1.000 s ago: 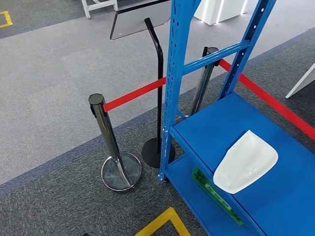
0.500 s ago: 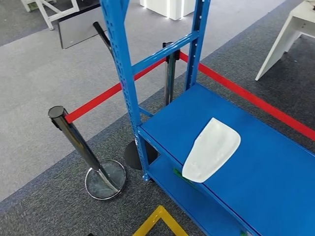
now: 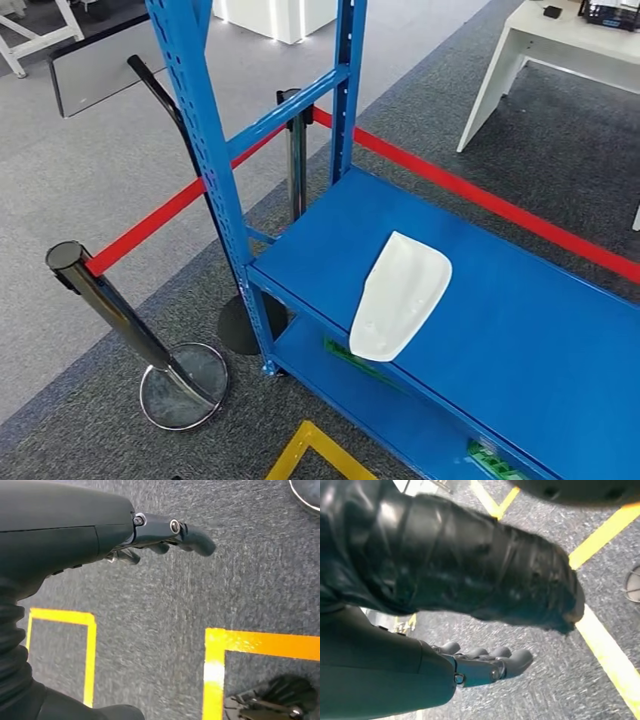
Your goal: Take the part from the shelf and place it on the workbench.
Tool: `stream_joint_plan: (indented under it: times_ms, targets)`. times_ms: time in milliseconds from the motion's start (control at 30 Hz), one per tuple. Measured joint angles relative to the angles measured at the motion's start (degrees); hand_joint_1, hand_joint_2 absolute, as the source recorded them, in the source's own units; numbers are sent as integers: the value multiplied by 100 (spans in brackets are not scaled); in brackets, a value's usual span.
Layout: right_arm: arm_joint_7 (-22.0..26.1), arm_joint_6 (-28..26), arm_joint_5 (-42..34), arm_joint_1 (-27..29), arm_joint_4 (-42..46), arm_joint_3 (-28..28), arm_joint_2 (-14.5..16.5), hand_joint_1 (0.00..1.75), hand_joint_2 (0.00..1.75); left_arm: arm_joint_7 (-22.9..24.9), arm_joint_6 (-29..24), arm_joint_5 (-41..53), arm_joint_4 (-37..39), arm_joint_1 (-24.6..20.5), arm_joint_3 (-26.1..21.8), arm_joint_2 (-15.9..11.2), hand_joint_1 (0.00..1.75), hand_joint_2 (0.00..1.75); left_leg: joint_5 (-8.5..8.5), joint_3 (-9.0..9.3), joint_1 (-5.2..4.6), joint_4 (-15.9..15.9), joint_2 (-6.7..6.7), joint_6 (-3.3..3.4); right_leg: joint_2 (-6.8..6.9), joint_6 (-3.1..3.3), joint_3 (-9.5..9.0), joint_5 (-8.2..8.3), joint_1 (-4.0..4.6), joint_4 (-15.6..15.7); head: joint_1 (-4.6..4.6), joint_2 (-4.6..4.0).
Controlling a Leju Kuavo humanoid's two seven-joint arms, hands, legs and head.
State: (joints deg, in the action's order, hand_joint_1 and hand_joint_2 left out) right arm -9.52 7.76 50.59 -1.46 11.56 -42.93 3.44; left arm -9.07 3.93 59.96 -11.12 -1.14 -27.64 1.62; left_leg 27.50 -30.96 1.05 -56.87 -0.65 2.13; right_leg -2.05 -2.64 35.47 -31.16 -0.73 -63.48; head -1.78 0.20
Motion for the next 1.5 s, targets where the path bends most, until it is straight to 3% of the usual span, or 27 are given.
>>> stream_joint_plan:
  times_ms: [67, 100, 133, 200, 267, 333, 400, 467, 533, 600, 633, 700, 767, 833, 900, 967, 1033, 1100, 1133, 1167, 1267, 1333, 1400, 1433, 1500]
  targets:
    - [15, -1, 1, -23, -1, 0, 3, 0, 0, 4, -2, 3, 1, 24, -2, -4, 0, 175, 8, -2, -8, 2, 157, 16, 142, -45, 380, -339, -10, -747, -30, -1]
    - [19, -1, 1, -23, -2, 0, 5, 0, 0, 6, -2, 4, 2, 27, -2, -4, 0, 175, 12, 1, -11, 1, 231, 13, 163, -67, 485, -385, -20, -966, -29, -1]
    - [21, -2, 3, -18, -2, -1, 5, 0, 0, 9, -2, 7, 2, 24, -2, -1, 0, 175, 19, 7, -10, -1, 298, 5, 181, -84, 480, -320, -30, -974, -31, -1]
    - [25, -6, 9, -7, -1, -2, 3, 0, 0, 18, -2, 13, 2, 13, -2, 14, 0, 175, 44, 39, -2, -5, 415, -32, 292, -94, 137, 49, -43, -354, -41, -1]
    - [31, -8, 18, -21, 0, -2, 1, 0, 0, 39, -10, 28, 1, 13, -2, 21, 0, 175, 83, 75, -23, -22, 521, -99, 494, -48, -254, 314, -28, 369, -61, 0]
    - [38, -7, 27, -33, -1, -3, 1, 0, 0, 58, -27, 48, 0, 5, -3, 17, 0, 175, 101, 94, -48, -39, 616, -168, 542, 45, -364, 355, -1, 578, -52, 0]
    - [46, -5, 33, -19, -2, -8, 2, 0, 0, 65, -43, 59, -1, -18, -3, 17, 0, 175, 119, 112, -29, -49, 666, -230, 431, 141, -353, 378, 0, 571, -31, 0]
    - [50, 0, 39, -16, -2, -21, 5, 0, 0, 66, -55, 69, 0, -30, -3, 20, 0, 175, 296, 44, 0, -261, 474, -283, 335, 221, -359, 401, -16, 591, -9, 0]
    - [49, 4, 45, -27, -2, -38, 8, 0, 0, 68, -65, 83, 1, -13, -5, 25, 0, 175, 669, -254, 9, -939, 208, -301, 224, 281, -356, 413, -14, 598, 24, -1]
    - [50, 3, 49, -30, -2, -50, 8, 0, 0, 79, -71, 99, 2, 17, -14, 23, 0, 175, 916, -584, 3, -1636, 130, -291, 76, 310, -350, 418, 11, 596, 40, 1]
    - [51, 2, 49, -29, -2, -57, 8, 0, 0, 84, -75, 106, 2, 25, -20, 21, 0, 175, 880, -642, -3, -1732, 119, -276, -1, 313, -353, 418, 24, 593, 43, 1]
    - [51, 3, 49, -25, -2, -75, 9, 0, 0, 87, -80, 114, 2, 23, -30, 20, 0, 175, 496, -457, -18, -1258, 60, -211, -149, 312, -369, 419, 44, 587, 47, 1]
    - [51, 6, 50, -28, -4, -88, 19, 0, 0, 89, -80, 117, 2, 18, -34, 14, 0, 175, 136, -145, -26, -500, -173, -116, -285, 294, -361, 419, 60, 571, 45, 1]
    - [55, 9, 52, -33, -6, -93, 28, 0, 0, 96, -83, 122, 2, 18, -37, 5, 0, 175, 63, -12, -33, -154, -324, -77, -403, 238, -308, 435, 53, 552, 45, 1]
    - [62, 10, 57, -22, -7, -102, 29, 0, 0, 105, -87, 128, 2, 15, -42, 4, 0, 175, 60, 1, -34, -94, -236, -70, -503, 161, -248, 455, 30, 549, 49, 1]
    - [67, 10, 61, -3, -7, -122, 28, 0, 0, 107, -93, 132, 2, 2, -56, 17, 0, 175, 21, 31, -13, -20, -116, -38, -342, 96, -148, 349, 37, 403, 22, 1]
    - [69, 11, 64, -15, -7, -140, 28, 0, 0, 108, -99, 135, 2, 1, -86, 24, 0, 175, 7, 50, -7, 17, 22, -7, -33, 43, 119, 41, 35, -128, -36, -1]
    - [74, 16, 65, -30, -8, -144, 32, 0, 0, 109, -99, 136, 2, 18, -114, 23, 0, 175, 15, 50, -16, 14, 183, 10, 113, 1, 437, -216, -1, -770, -65, -1]
    - [78, 17, 66, -29, -8, -144, 33, 0, 0, 109, -99, 137, 2, 22, -121, 25, 0, 175, 20, 53, -17, 12, 263, 4, 153, -17, 498, -212, -19, -900, -65, -1]
    - [81, 17, 67, -25, -8, -144, 33, 0, 0, 109, -99, 139, 2, 21, -125, 29, 0, 175, 28, 59, -11, 11, 332, -7, 191, -31, 454, -106, -35, -825, -66, -1]
    - [84, 8, 73, -25, -7, -144, 32, 0, 0, 109, -99, 142, 2, 13, -131, 36, 0, 175, 82, 106, -4, -8, 509, -93, 433, -35, -92, 348, -46, 170, -80, -1]
    - [85, 8, 78, -35, -7, -144, 33, 0, 0, 109, -99, 142, 2, 7, -134, 25, 0, 175, 115, 131, -35, -28, 606, -165, 532, 48, -285, 401, -22, 517, -73, -1]
    - [86, 9, 80, -25, -8, -144, 34, 0, 0, 109, -100, 142, 2, -13, -138, 21, 0, 175, 127, 155, -42, -31, 690, -215, 438, 152, -276, 395, -6, 511, -48, -1]
    - [86, 10, 80, -14, -9, -144, 34, 0, 0, 109, -100, 142, 2, -25, -138, 24, 0, 175, 162, 159, -28, -57, 661, -243, 390, 189, -267, 399, -9, 507, -35, -1]
    - [85, 3, 85, -11, -9, -145, 34, 0, 0, 109, -101, 145, 2, -23, -139, 32, 0, 175, 403, 34, -3, -383, 440, -287, 296, 261, -258, 421, -21, 514, -16, -1]
